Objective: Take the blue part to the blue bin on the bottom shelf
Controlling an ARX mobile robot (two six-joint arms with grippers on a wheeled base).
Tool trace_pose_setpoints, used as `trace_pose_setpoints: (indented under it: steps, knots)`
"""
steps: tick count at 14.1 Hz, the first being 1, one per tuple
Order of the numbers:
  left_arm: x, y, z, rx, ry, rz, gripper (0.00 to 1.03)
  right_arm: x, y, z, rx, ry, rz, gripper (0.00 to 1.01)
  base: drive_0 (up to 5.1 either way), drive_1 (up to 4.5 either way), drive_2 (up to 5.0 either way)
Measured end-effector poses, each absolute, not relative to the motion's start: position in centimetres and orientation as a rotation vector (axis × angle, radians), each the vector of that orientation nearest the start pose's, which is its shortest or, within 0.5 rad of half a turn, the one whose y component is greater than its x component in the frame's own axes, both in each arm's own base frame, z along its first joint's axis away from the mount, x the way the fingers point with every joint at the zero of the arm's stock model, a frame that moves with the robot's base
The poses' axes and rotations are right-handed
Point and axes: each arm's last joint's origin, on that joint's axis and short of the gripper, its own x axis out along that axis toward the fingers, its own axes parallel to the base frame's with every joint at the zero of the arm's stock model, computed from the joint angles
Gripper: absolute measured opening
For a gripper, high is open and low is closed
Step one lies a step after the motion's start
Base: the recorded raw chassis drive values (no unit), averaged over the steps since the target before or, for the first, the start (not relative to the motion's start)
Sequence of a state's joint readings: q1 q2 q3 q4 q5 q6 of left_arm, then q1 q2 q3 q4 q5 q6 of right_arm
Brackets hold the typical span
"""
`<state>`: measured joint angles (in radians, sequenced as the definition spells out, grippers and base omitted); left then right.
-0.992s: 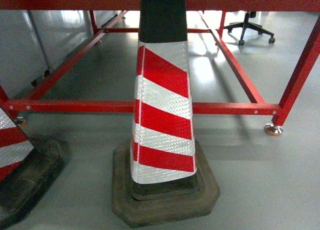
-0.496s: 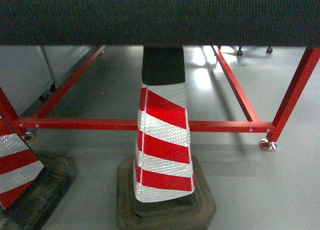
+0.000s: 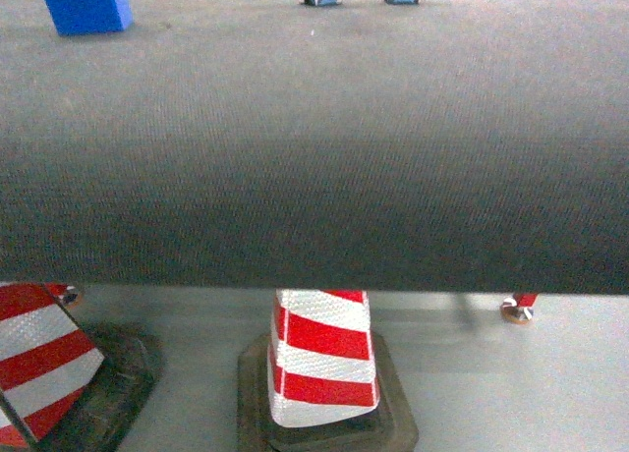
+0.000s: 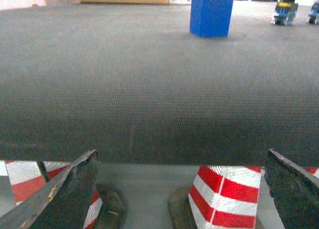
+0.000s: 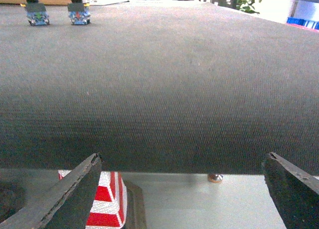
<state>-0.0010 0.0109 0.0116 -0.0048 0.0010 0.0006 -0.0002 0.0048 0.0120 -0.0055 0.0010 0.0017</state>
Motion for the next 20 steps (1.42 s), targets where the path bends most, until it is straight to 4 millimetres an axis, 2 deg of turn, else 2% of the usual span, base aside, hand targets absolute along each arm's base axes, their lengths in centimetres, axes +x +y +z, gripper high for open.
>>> trace_pose_setpoints:
  steps: [20]
  knots:
    - [9.77, -0.01, 16.62, 0.001, 0.004, -0.001, 0.98, 9.73, 0.00, 16.68, 0.001, -0.002, 0.000, 0.98, 0.0, 0.00, 0.0]
